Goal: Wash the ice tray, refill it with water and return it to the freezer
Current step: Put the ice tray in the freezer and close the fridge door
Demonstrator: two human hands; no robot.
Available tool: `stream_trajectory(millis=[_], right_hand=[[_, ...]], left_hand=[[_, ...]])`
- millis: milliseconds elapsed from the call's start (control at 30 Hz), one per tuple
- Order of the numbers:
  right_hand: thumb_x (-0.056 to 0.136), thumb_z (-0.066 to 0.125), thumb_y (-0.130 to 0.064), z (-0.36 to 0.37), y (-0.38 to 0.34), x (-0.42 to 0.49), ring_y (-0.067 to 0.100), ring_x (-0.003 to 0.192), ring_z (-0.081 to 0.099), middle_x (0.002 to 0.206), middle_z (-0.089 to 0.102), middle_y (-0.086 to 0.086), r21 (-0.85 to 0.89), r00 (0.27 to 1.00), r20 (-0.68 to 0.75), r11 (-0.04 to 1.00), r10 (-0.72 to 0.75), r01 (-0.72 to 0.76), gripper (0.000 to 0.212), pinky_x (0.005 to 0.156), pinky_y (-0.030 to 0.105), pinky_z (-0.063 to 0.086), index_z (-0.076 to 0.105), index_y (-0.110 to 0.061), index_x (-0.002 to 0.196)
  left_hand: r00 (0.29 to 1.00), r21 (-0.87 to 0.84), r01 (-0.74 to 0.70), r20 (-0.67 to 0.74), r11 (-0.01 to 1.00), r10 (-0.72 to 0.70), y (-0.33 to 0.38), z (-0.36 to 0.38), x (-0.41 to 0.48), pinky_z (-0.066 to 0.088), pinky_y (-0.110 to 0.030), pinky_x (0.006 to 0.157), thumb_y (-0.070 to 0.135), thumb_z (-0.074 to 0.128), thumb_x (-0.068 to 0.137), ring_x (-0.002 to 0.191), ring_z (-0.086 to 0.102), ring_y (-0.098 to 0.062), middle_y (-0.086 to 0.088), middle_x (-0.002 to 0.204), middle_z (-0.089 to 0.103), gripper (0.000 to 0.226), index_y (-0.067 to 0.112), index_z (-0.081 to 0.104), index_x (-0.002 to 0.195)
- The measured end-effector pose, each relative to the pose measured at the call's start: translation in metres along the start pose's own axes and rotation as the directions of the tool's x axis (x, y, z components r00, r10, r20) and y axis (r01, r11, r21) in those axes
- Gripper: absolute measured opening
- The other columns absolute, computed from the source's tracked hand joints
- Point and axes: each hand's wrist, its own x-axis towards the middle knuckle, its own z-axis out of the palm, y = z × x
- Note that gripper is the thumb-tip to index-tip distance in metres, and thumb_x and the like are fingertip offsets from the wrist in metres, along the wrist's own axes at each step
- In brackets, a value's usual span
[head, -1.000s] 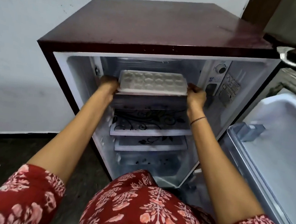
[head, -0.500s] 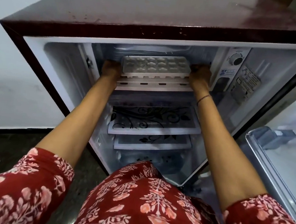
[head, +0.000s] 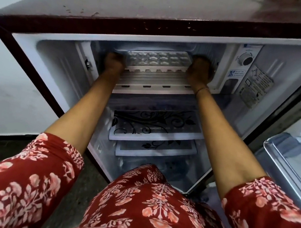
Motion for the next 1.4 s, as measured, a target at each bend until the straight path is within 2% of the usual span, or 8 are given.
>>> stream_trajectory(millis=[67, 167, 300, 433, 567, 933, 1100, 1400], right_hand=[[0.093, 0.038, 0.004, -0.006, -0.007, -0.007, 0.027, 0.128, 0.047, 0.138, 0.051, 0.012, -0.080, 0.994, 0.035, 0.991, -0.103, 0.105, 0.047, 0.104, 0.032, 0.038, 0.050, -0.013, 0.135], [0.097, 0.037, 0.001, -0.010, -0.020, -0.020, 0.026, 0.143, 0.024, 0.154, 0.029, 0.012, -0.041, 0.953, 0.190, 0.968, -0.235, 0.247, 0.049, 0.118, 0.030, 0.017, 0.035, -0.009, 0.145], [0.101, 0.037, -0.027, -0.019, -0.036, -0.048, 0.025, 0.146, 0.011, 0.158, 0.019, 0.004, -0.118, 0.892, 0.363, 0.936, -0.270, 0.331, 0.046, 0.119, 0.042, 0.011, 0.031, -0.022, 0.147], [0.101, 0.034, -0.036, -0.045, -0.040, -0.072, 0.026, 0.147, 0.005, 0.159, 0.013, -0.002, -0.190, 0.840, 0.487, 0.909, -0.240, 0.370, 0.047, 0.118, 0.052, 0.007, 0.030, -0.030, 0.147], [0.100, 0.036, -0.036, -0.077, -0.045, -0.099, 0.028, 0.147, 0.007, 0.159, 0.014, -0.002, -0.225, 0.808, 0.547, 0.891, -0.220, 0.394, 0.046, 0.116, 0.058, 0.009, 0.033, -0.030, 0.145], [0.099, 0.039, -0.040, -0.121, -0.030, -0.183, 0.025, 0.146, 0.007, 0.158, 0.020, -0.003, -0.151, 0.806, 0.549, 0.922, -0.222, 0.357, 0.047, 0.114, 0.059, 0.007, 0.035, -0.029, 0.145], [0.099, 0.038, -0.040, -0.157, -0.029, -0.224, 0.023, 0.147, 0.005, 0.158, 0.019, -0.003, -0.110, 0.809, 0.552, 0.944, -0.202, 0.311, 0.048, 0.115, 0.058, 0.005, 0.033, -0.029, 0.145], [0.099, 0.040, -0.040, -0.244, -0.008, -0.322, 0.022, 0.146, 0.009, 0.157, 0.022, -0.003, -0.051, 0.790, 0.571, 0.951, -0.222, 0.304, 0.047, 0.114, 0.060, 0.006, 0.036, -0.029, 0.144]], left_hand=[[0.997, 0.146, -0.058, -0.046, 0.988, 0.065, 0.001, -0.002, -0.008, 0.041, -0.031, 0.091, 0.018, 0.045, 0.098, 0.117, 0.054, -0.031, -0.026, 0.115, 0.061, 0.035, -0.007, 0.057, 0.120], [0.988, 0.314, -0.148, 0.006, 0.938, 0.154, 0.015, -0.010, -0.035, 0.039, -0.034, 0.096, 0.021, 0.040, 0.098, 0.123, 0.049, -0.033, -0.018, 0.134, 0.053, 0.036, 0.008, 0.052, 0.129], [0.981, 0.452, -0.186, 0.127, 0.872, 0.144, 0.025, -0.009, -0.061, 0.039, -0.038, 0.098, 0.024, 0.039, 0.098, 0.128, 0.044, -0.034, -0.018, 0.141, 0.045, 0.046, 0.009, 0.037, 0.141], [0.959, 0.506, -0.214, 0.271, 0.835, 0.081, 0.031, -0.020, -0.089, 0.035, -0.039, 0.107, 0.034, 0.038, 0.098, 0.138, 0.032, -0.031, -0.011, 0.154, 0.026, 0.056, 0.013, 0.024, 0.148], [0.934, 0.520, -0.227, 0.356, 0.824, 0.032, 0.040, -0.037, -0.125, 0.029, -0.044, 0.112, 0.037, 0.039, 0.096, 0.138, 0.033, -0.031, -0.008, 0.154, 0.027, 0.057, 0.015, 0.027, 0.147], [0.933, 0.533, -0.230, 0.358, 0.815, 0.029, 0.034, -0.063, -0.221, 0.008, -0.045, 0.119, 0.037, 0.041, 0.096, 0.142, 0.023, -0.028, -0.009, 0.156, 0.021, 0.059, 0.014, 0.027, 0.147], [0.939, 0.492, -0.190, 0.343, 0.850, 0.011, 0.034, -0.077, -0.269, 0.012, -0.045, 0.118, 0.038, 0.040, 0.096, 0.144, 0.018, -0.025, -0.006, 0.157, 0.018, 0.058, 0.018, 0.025, 0.148], [0.938, 0.383, -0.109, 0.345, 0.917, -0.033, 0.029, -0.106, -0.407, 0.030, -0.043, 0.112, 0.041, 0.040, 0.096, 0.140, 0.031, -0.026, -0.003, 0.157, 0.021, 0.055, 0.023, 0.028, 0.147]])
